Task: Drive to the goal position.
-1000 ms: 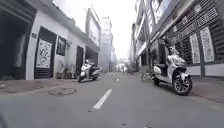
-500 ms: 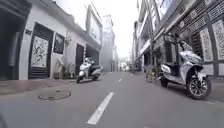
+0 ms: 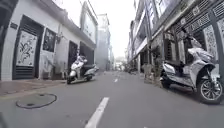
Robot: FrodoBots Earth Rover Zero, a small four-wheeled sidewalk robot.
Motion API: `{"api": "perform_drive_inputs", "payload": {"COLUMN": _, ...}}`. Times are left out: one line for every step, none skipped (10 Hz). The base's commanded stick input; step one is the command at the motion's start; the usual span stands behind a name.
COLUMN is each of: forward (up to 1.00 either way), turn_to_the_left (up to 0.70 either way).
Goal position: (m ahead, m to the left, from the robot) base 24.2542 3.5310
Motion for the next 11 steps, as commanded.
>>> {"api": "perform_drive_inputs", "payload": {"forward": 1.0, "turn_to_the_left": 0.0}}
{"api": "perform_drive_inputs", "payload": {"forward": 1.0, "turn_to_the_left": 0.0}}
{"api": "perform_drive_inputs", "payload": {"forward": 1.0, "turn_to_the_left": 0.0}}
{"api": "perform_drive_inputs", "payload": {"forward": 1.0, "turn_to_the_left": -0.01}}
{"api": "perform_drive_inputs", "payload": {"forward": 1.0, "turn_to_the_left": -0.17}}
{"api": "perform_drive_inputs", "payload": {"forward": 1.0, "turn_to_the_left": -0.4}}
{"api": "perform_drive_inputs", "payload": {"forward": 1.0, "turn_to_the_left": -0.4}}
{"api": "perform_drive_inputs", "payload": {"forward": 1.0, "turn_to_the_left": -0.32}}
{"api": "perform_drive_inputs", "payload": {"forward": 1.0, "turn_to_the_left": -0.03}}
{"api": "perform_drive_inputs", "payload": {"forward": 1.0, "turn_to_the_left": 0.0}}
{"api": "perform_drive_inputs", "payload": {"forward": 1.0, "turn_to_the_left": 0.0}}
